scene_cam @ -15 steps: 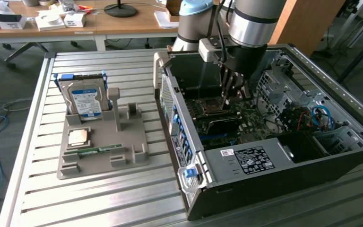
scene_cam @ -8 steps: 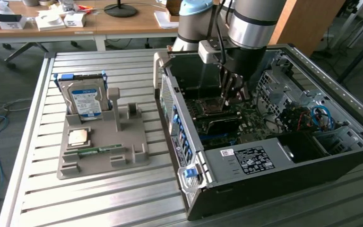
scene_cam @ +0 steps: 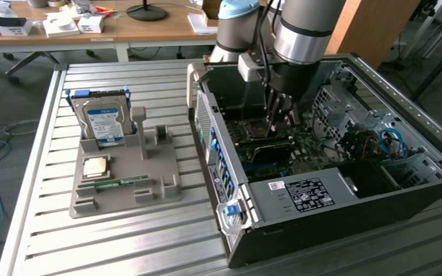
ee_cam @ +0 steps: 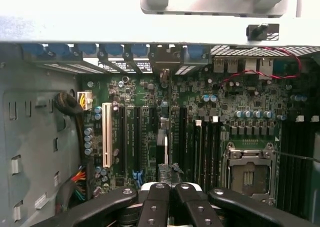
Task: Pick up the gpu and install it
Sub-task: 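Press down on the gpu until it lock into place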
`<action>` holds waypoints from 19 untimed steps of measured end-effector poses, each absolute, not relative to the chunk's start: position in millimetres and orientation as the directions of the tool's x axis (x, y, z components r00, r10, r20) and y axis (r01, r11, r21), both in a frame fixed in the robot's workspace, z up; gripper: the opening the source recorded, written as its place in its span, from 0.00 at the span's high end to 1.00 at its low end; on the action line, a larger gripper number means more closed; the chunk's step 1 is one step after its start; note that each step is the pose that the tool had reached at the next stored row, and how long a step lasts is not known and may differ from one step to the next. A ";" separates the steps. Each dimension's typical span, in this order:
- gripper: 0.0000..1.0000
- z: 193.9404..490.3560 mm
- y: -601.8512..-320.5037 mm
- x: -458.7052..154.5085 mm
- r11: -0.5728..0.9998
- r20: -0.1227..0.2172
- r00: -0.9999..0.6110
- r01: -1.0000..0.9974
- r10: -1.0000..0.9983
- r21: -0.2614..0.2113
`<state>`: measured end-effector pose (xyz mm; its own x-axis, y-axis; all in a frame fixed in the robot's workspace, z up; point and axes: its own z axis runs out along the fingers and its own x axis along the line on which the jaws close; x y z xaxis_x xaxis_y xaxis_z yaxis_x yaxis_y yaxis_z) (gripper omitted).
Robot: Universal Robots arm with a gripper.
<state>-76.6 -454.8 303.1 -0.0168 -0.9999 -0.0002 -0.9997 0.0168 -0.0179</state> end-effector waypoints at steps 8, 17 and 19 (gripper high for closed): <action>0.89 294.6 -454.7 -76.9 0.017 0.000 -0.017 -1.000 -1.000 -0.018; 0.89 291.7 -447.1 -81.6 0.017 -0.001 -0.017 -1.000 -1.000 -0.018; 0.89 289.5 -447.1 -81.7 0.017 -0.001 -0.017 -1.000 -1.000 -0.018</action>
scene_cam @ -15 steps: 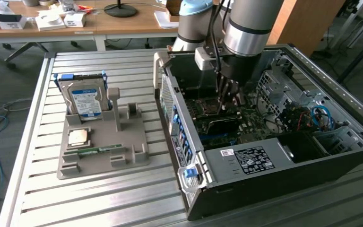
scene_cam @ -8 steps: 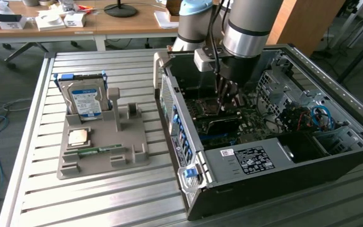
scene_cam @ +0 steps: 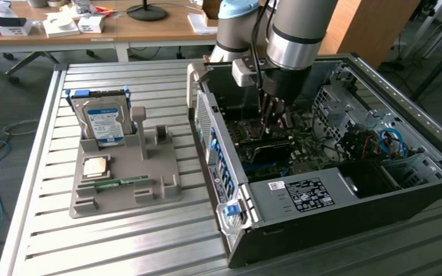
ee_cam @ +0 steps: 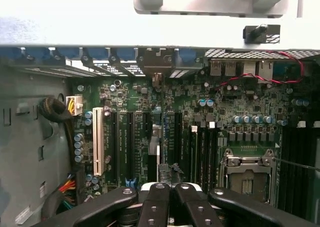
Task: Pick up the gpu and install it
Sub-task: 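Press down on the gpu until it lock into place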
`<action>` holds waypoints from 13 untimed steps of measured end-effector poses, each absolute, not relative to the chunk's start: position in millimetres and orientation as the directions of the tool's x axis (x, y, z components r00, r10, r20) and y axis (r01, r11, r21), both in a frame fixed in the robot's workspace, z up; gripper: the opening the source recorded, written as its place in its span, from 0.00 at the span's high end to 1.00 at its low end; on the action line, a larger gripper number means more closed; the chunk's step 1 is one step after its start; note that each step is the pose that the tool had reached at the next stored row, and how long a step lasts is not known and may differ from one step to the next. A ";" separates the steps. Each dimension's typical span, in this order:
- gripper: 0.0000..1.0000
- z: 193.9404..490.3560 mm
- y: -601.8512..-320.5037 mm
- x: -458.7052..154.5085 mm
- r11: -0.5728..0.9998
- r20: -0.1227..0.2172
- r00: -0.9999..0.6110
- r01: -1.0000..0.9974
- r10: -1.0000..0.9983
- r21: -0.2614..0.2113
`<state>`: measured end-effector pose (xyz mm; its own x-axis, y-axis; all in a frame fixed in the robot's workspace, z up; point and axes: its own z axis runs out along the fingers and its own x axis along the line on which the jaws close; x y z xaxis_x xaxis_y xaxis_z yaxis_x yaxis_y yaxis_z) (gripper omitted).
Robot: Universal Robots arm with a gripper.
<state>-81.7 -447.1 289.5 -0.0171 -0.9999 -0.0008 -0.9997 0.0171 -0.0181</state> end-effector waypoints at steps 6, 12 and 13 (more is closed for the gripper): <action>0.89 284.3 -447.1 -81.9 0.017 0.000 -0.017 -1.000 -1.000 -0.018; 0.89 284.0 -448.5 -83.1 0.017 -0.001 -0.017 -1.000 -1.000 -0.018; 0.89 283.3 -448.5 -83.5 0.017 -0.001 -0.017 -1.000 -1.000 -0.018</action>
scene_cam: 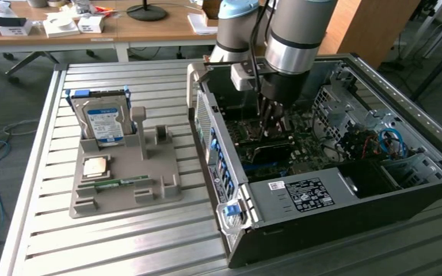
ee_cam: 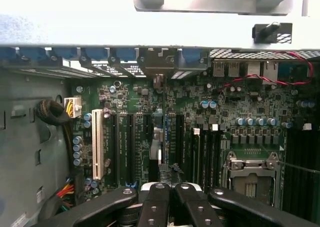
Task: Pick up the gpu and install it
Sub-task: 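Press down on the gpu until it lock into place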
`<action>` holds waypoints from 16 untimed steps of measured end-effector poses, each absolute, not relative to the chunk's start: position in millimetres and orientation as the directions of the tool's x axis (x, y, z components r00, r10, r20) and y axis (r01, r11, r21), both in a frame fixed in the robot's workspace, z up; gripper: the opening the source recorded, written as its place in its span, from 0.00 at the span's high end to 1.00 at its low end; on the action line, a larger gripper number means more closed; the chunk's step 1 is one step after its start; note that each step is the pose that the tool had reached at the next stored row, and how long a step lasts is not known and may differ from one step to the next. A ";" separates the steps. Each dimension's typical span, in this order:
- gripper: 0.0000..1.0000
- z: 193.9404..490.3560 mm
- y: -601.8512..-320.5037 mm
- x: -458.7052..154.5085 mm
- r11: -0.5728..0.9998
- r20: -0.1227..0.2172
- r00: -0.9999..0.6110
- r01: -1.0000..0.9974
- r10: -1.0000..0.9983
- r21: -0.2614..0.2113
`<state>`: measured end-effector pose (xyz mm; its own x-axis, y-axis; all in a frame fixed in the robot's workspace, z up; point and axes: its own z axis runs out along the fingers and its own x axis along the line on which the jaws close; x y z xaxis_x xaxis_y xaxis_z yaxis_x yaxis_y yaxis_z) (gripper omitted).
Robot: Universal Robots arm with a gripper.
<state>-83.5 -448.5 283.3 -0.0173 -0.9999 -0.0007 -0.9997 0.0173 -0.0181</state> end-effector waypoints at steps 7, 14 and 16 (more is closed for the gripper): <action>0.89 278.3 -448.5 -84.9 0.017 0.000 -0.017 -1.000 -1.000 -0.018; 0.89 274.6 -448.5 -85.0 0.017 0.000 -0.017 -1.000 -1.000 -0.018; 0.89 273.4 -448.4 -85.0 0.017 -0.001 -0.017 -1.000 -1.000 -0.018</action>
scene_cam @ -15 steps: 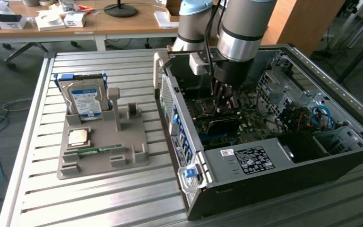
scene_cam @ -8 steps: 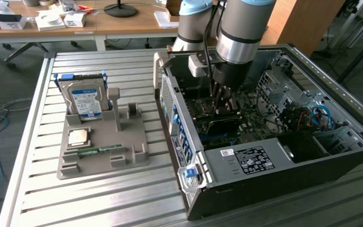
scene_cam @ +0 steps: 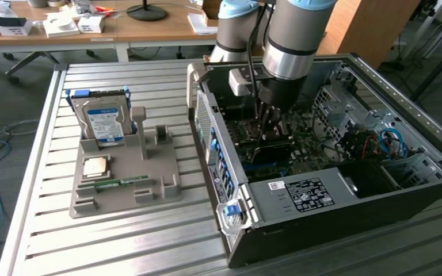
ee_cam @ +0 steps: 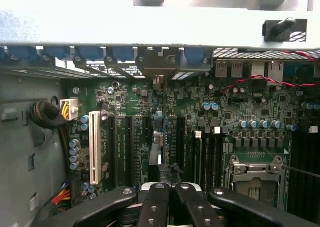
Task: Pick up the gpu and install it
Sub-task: 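Press down on the gpu until it lock into place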
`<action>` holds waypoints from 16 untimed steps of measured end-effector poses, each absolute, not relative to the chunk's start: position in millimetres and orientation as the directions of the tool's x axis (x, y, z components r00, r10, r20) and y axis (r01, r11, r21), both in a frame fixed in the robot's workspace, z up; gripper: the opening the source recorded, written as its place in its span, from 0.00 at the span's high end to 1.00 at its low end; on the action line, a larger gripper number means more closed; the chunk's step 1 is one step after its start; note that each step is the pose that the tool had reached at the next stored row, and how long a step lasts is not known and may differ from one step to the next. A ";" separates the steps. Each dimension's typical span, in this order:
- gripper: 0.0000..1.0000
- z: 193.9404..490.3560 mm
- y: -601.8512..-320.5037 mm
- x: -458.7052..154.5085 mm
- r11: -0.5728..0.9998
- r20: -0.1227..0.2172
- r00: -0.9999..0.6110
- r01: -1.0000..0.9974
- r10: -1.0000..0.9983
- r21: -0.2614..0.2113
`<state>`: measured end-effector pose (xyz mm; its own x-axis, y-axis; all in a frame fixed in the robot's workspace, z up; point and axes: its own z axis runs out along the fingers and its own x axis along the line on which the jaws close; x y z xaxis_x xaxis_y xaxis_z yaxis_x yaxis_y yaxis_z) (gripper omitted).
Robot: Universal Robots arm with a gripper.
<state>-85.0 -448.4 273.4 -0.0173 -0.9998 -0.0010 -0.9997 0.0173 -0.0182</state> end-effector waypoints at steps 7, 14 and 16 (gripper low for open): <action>0.89 269.4 -448.5 -85.1 0.017 -0.001 -0.017 -1.000 -1.000 -0.018; 0.89 268.6 -448.5 -85.1 0.017 -0.001 -0.017 -1.000 -1.000 -0.018; 0.89 268.2 -448.5 -85.1 0.017 0.000 -0.017 -1.000 -1.000 -0.018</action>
